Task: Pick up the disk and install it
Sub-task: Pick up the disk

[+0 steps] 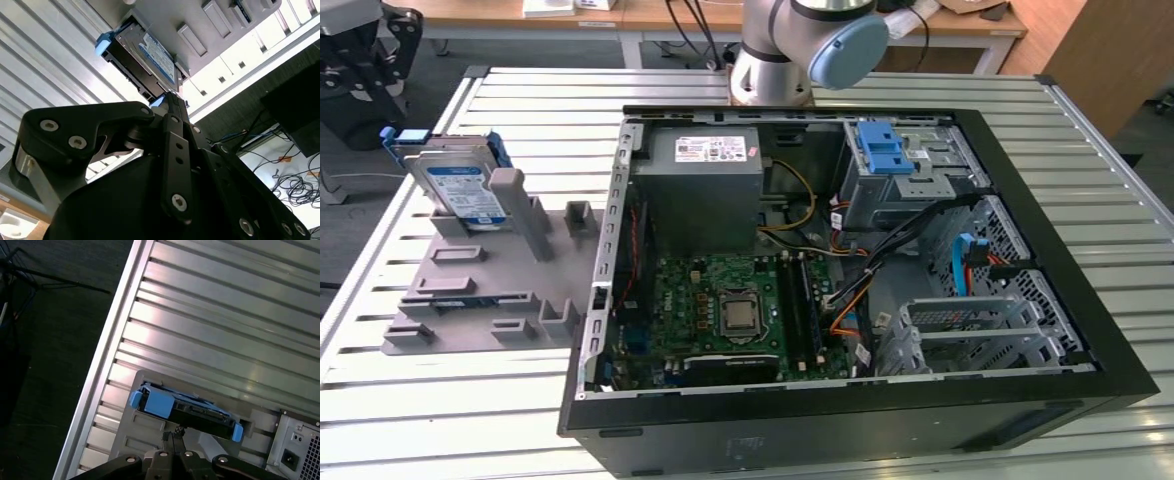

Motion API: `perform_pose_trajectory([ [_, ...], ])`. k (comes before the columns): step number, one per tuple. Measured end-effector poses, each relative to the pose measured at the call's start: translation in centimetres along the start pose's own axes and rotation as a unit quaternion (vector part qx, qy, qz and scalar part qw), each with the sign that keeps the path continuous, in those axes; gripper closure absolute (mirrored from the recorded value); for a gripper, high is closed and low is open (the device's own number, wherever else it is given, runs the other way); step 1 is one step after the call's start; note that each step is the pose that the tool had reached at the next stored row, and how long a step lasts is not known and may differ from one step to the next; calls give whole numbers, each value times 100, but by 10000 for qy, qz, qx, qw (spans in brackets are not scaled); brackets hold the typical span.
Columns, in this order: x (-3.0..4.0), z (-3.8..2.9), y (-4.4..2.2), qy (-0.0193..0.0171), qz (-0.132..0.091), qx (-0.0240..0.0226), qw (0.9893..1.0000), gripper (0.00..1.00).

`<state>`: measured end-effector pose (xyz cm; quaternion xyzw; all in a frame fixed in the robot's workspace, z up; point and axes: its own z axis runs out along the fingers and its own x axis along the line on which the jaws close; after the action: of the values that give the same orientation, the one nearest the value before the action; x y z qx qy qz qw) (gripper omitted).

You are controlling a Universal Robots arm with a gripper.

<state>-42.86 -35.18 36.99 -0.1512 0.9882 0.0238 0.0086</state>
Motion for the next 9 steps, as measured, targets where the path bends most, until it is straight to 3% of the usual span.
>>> perform_pose_trajectory([
  [9, 0, 0, 0, 8, -195, -5, 9998, 89],
])
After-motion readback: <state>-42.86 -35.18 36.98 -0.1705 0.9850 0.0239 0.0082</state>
